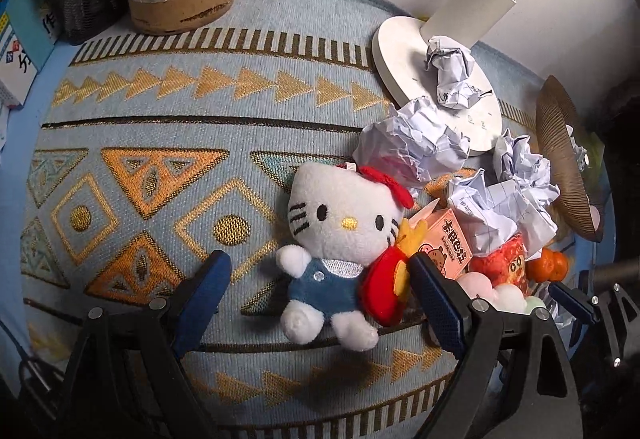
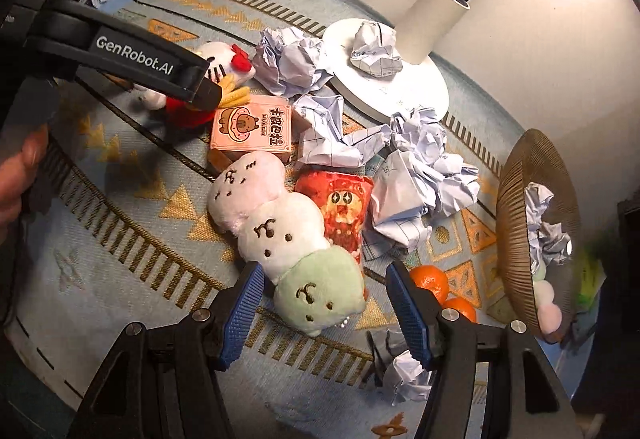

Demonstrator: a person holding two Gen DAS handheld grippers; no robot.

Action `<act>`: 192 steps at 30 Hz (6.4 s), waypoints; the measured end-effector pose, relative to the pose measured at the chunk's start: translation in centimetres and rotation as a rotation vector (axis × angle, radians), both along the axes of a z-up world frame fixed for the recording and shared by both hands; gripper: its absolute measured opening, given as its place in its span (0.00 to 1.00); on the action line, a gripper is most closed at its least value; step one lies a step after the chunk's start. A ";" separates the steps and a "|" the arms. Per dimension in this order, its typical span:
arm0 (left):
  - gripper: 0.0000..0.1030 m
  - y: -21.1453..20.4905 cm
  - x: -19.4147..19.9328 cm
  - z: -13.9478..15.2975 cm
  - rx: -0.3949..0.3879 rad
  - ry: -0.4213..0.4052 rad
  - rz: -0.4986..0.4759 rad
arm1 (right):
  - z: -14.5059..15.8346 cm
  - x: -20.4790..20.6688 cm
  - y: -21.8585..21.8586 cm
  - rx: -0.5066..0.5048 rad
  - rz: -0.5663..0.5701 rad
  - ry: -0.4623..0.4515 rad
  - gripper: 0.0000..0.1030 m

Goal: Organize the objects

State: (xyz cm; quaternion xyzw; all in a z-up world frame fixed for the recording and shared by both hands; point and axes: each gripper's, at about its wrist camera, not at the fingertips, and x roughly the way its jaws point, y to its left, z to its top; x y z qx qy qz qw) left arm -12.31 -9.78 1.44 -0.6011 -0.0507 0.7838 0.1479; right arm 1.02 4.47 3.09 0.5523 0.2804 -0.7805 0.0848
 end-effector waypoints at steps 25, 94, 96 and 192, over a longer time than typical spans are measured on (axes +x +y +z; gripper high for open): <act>0.46 -3.0 5.9 5.2 0.040 0.133 0.114 | 1.2 1.8 5.0 -0.633 -0.176 -0.282 0.36; 0.75 31.4 0.3 10.0 0.085 0.165 -0.294 | 11.7 -14.8 38.9 -0.763 -0.564 -0.049 0.70; 0.75 29.7 1.1 9.6 0.093 0.142 -0.266 | 10.9 -13.9 39.3 -0.778 -0.585 -0.076 0.70; 0.49 4.5 7.1 6.1 0.108 0.101 -0.151 | 4.8 1.2 11.6 -0.421 -0.125 -0.229 0.51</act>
